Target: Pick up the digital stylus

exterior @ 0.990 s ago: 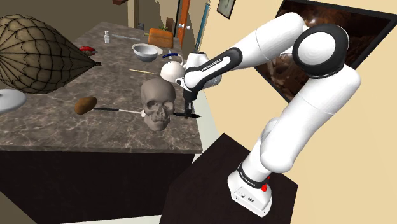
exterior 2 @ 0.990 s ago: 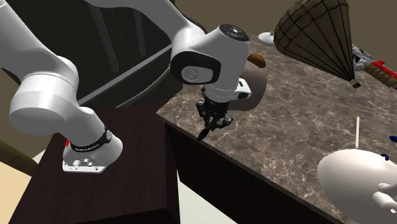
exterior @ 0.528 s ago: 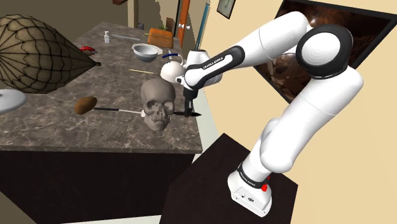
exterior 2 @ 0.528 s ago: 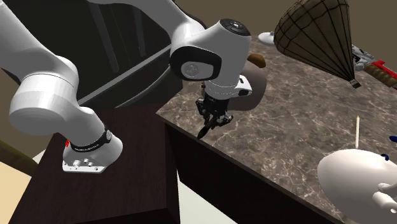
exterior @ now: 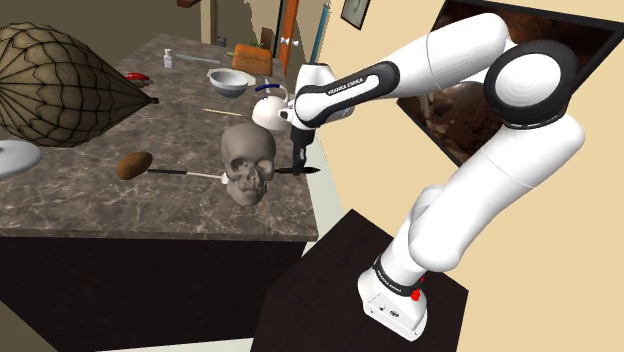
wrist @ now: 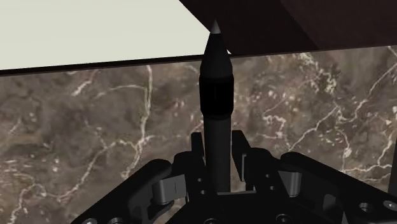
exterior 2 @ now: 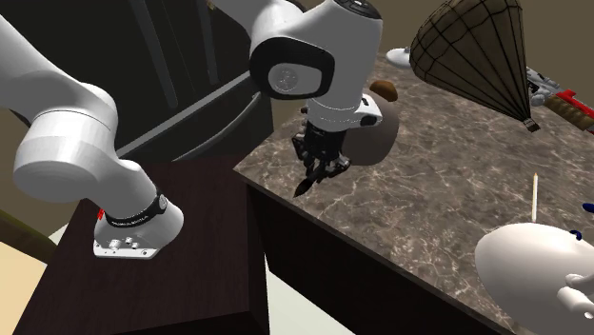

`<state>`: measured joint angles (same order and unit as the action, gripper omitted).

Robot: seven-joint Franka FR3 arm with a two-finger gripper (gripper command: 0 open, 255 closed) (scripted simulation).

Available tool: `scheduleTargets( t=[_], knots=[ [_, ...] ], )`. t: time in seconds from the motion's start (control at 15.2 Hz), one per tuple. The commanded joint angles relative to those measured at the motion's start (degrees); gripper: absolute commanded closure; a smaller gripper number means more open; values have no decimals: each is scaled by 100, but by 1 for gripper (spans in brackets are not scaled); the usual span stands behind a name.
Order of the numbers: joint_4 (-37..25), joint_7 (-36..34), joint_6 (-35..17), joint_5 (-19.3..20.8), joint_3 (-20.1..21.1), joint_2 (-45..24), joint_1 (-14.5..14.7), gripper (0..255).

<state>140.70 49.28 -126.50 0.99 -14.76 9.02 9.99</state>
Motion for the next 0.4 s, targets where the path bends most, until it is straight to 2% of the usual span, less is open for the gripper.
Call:
scheduleTargets(
  t=[0.0, 0.33],
  knots=[
    [-77, -17, 169, 25, 5, 91, -6, 255],
    [-196, -51, 432, 59, 22, 239, -12, 255]
  ],
)
